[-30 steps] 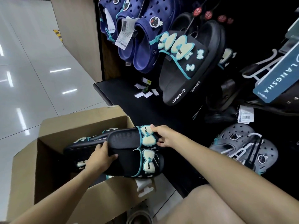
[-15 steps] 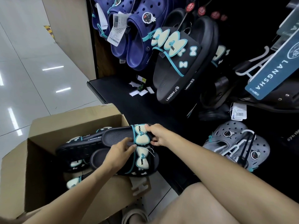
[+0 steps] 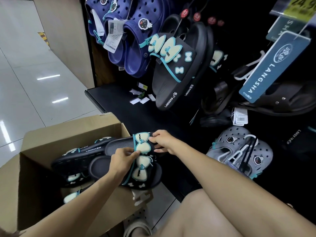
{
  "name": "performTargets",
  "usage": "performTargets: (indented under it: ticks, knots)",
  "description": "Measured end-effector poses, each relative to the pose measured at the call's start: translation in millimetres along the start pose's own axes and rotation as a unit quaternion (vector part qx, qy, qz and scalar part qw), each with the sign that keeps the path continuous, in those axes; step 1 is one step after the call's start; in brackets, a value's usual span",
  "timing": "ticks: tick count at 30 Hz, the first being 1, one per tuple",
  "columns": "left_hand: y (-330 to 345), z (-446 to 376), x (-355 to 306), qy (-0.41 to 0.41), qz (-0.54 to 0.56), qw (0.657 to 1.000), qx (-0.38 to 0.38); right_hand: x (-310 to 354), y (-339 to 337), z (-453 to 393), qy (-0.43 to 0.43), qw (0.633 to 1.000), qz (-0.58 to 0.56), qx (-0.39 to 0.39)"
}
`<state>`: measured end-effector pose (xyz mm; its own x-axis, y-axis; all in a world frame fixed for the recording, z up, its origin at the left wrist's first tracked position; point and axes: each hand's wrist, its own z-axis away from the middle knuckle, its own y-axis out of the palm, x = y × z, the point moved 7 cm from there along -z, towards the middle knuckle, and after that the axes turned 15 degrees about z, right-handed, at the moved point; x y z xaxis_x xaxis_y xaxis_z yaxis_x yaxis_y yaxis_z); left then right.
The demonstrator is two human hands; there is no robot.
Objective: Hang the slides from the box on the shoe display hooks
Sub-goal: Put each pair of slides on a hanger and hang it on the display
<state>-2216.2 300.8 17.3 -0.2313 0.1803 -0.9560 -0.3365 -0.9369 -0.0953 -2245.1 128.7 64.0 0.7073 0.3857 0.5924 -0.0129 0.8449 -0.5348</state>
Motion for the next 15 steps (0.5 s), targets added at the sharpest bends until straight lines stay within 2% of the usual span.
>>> performTargets:
  ticks: [7,10,15]
  knots:
    - [-18.0,5.0,-28.0,0.040,-0.004,0.999,-0.031,20.9,-16.2,14.6,-0.102,0.975,0.160,-0.115]
    - [-25.5,8.3,-41.9,0.064,0.000,0.997,-0.039,31.6,-25.1,26.7,-0.130,0.965,0.166,-0.154]
    - [-31.6,11.8,-55.0,0.078,0.007,0.996,-0.034,31.8,-42.0,52.6,-0.161,0.963,0.143,-0.163]
